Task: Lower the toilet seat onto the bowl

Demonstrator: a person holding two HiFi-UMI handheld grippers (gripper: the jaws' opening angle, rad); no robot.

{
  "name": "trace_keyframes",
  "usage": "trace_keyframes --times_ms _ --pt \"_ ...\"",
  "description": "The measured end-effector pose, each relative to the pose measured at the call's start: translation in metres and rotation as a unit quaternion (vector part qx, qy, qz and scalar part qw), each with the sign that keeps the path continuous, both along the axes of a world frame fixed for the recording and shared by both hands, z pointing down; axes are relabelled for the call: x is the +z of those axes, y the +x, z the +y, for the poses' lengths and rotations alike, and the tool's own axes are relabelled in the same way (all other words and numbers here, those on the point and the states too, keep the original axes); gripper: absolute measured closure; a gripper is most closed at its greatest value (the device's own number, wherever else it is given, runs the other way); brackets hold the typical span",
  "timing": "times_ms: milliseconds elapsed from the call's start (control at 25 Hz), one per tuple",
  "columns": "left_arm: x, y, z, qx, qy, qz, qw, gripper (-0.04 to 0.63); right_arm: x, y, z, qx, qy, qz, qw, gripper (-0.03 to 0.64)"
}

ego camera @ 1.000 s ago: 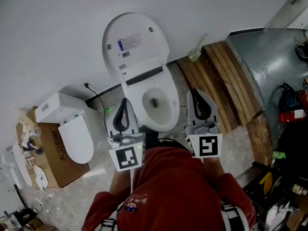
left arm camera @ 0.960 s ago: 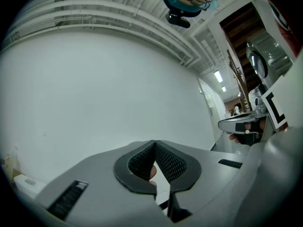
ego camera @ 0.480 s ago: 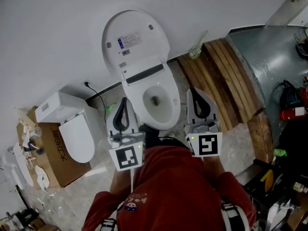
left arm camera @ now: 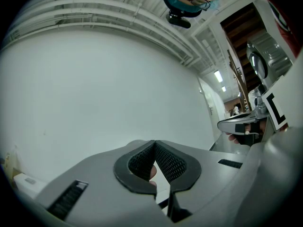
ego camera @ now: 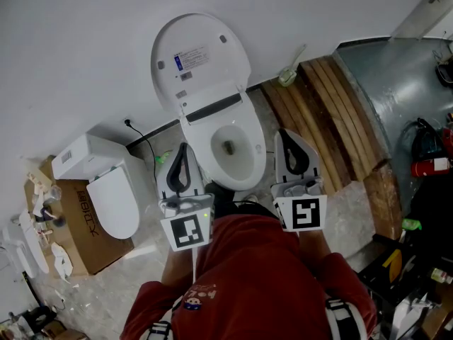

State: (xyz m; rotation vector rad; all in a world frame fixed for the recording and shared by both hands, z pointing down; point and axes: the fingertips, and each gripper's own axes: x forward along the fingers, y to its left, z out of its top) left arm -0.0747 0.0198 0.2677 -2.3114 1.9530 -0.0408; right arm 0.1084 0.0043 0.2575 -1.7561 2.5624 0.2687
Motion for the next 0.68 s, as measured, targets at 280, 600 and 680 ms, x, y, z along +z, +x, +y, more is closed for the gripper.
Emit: trace_keyframes --times_ms 280,600,680 --pt "0.0006 -0.0022 0.0015 -0.002 -0.001 0.005 1.0 0.584 0.0013 -0.0012 0.0004 0.0 -0.003 0.004 1.0 0.603" --pt "-0.0002 -0.0022 0.004 -0.001 0.002 0.006 1.0 0.584 0.0024 -0.0019 0.0024 0.0 -0.005 0.007 1.0 0.603" --pt "-0.0003 -0.002 0.0054 -0.002 0.002 0.006 1.0 0.584 0.0025 -0.0015 0.0036 0.0 -0.005 0.01 1.0 0.603"
